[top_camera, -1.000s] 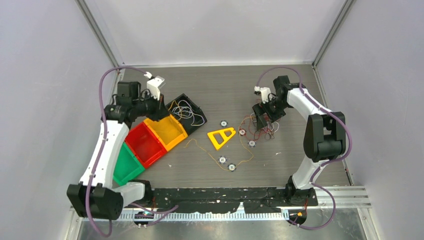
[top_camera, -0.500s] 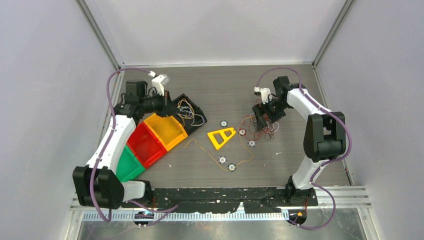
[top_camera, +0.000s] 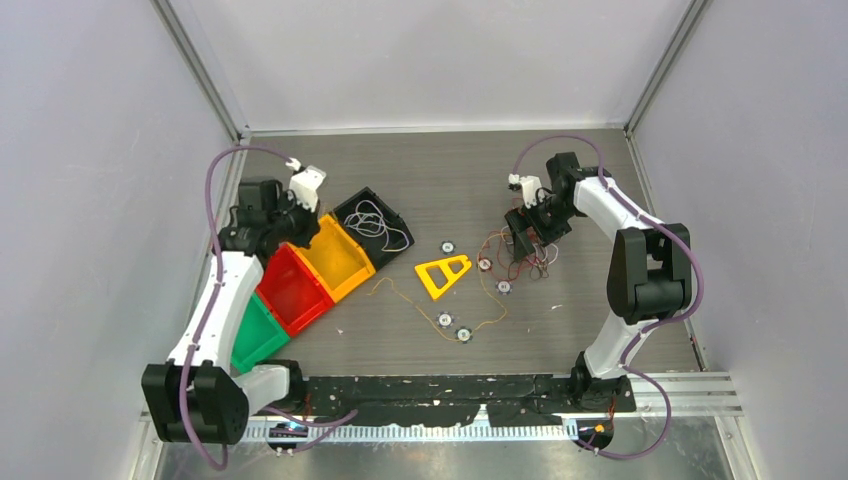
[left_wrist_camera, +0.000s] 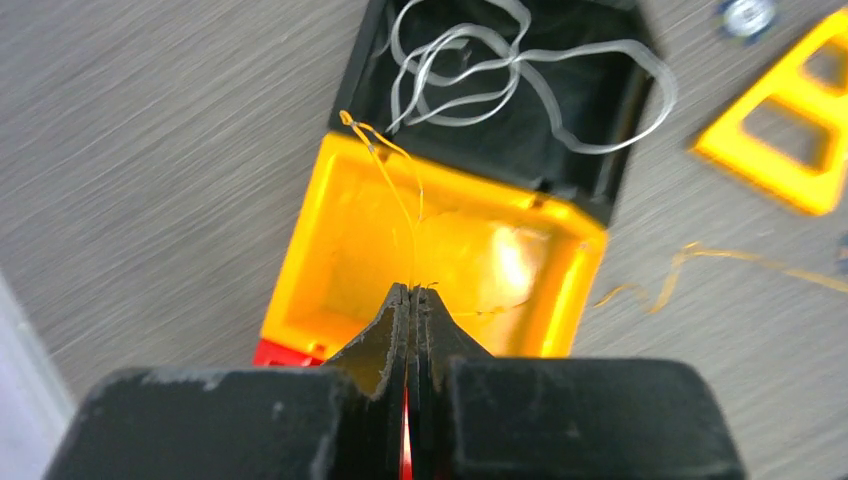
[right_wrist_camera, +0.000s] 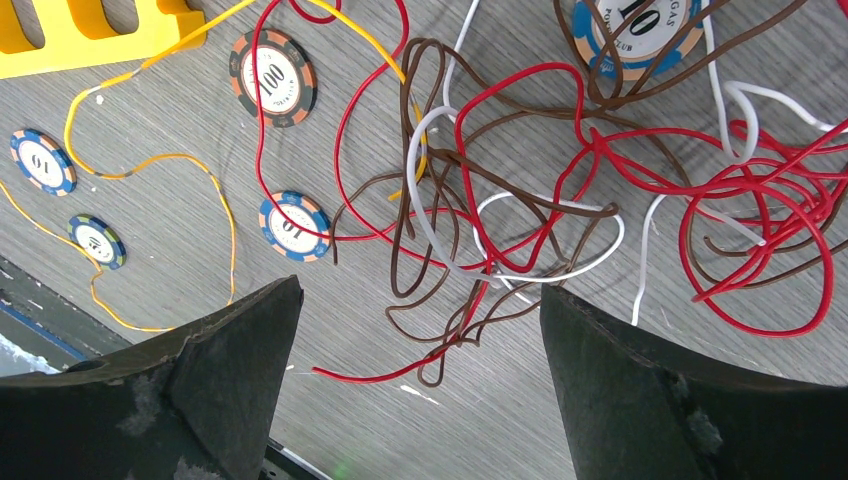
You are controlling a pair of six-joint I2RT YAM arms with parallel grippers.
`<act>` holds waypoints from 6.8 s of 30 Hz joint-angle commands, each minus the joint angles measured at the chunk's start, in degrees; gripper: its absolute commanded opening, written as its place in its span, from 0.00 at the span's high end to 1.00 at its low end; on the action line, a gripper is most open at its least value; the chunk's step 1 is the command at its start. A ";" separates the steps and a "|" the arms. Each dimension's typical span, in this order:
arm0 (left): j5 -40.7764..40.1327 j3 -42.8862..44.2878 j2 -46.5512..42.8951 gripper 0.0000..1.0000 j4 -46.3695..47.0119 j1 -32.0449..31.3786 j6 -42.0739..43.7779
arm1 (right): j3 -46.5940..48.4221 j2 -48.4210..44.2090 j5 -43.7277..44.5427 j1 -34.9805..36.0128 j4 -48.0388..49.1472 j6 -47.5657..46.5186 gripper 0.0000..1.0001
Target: Untangle the cables
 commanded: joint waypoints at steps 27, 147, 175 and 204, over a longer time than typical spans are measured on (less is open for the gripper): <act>-7.12 15.56 8.10 0.30 -19.33 -2.84 10.86 | 0.25 -4.62 -3.33 -0.20 -2.47 -2.56 0.05; 36.57 44.51 2.41 1.00 -15.92 25.73 -6.29 | 3.78 2.56 7.96 -1.32 4.89 3.76 0.03; 11.91 8.83 10.39 1.00 38.31 5.21 -36.12 | 3.57 3.66 6.87 -1.31 4.42 3.81 0.03; -10.90 -0.44 2.51 1.00 31.84 3.11 -44.60 | 2.05 -11.40 -6.62 36.62 53.19 45.80 0.04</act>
